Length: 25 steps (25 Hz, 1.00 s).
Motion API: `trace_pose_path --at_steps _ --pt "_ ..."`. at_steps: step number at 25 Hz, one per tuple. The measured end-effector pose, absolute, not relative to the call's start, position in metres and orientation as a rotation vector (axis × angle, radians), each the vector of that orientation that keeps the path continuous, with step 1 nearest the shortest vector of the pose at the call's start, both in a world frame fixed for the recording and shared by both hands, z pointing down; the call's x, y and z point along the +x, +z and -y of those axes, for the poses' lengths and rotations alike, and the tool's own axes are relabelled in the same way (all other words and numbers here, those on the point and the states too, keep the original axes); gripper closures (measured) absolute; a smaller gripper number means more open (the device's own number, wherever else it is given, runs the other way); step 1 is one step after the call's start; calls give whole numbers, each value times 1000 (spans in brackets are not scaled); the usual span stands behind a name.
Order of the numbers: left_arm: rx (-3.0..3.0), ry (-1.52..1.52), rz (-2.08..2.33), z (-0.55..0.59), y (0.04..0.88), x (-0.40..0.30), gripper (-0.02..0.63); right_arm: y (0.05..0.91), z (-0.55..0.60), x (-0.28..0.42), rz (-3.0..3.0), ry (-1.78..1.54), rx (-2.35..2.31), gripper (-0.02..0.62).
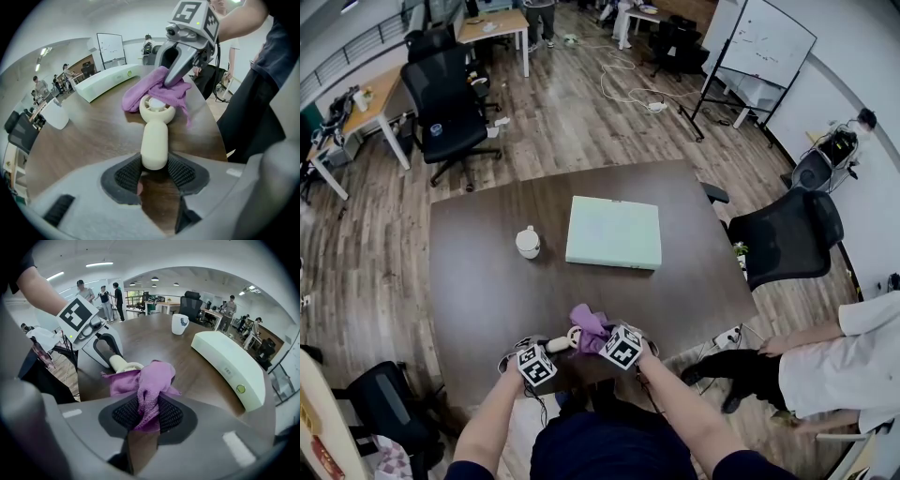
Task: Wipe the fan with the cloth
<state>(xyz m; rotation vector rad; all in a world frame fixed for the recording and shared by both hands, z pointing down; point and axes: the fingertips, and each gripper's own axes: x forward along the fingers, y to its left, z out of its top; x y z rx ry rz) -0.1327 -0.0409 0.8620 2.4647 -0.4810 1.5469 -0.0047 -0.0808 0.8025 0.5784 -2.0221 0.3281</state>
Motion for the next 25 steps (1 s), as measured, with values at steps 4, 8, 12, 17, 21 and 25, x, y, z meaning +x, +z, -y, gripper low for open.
trace_pose_path --at_steps 4,8,12,17,21,25 --pt "2459 1557 486 43 863 -132 425 809 69 5 2016 358 585 486" --pt "2460 1573 485 41 863 -134 425 817 57 -1 2017 379 580 486" --pt "2461 1598 497 42 864 -134 423 823 46 -5 2019 411 567 486" --pt "2470 1592 541 42 862 -134 422 833 34 -4 2011 451 566 486" --pt "2471 1579 636 46 859 -140 399 835 31 -4 2015 472 578 486" --pt "2494 1685 696 53 855 -143 353 838 30 -3 2023 486 582 486"
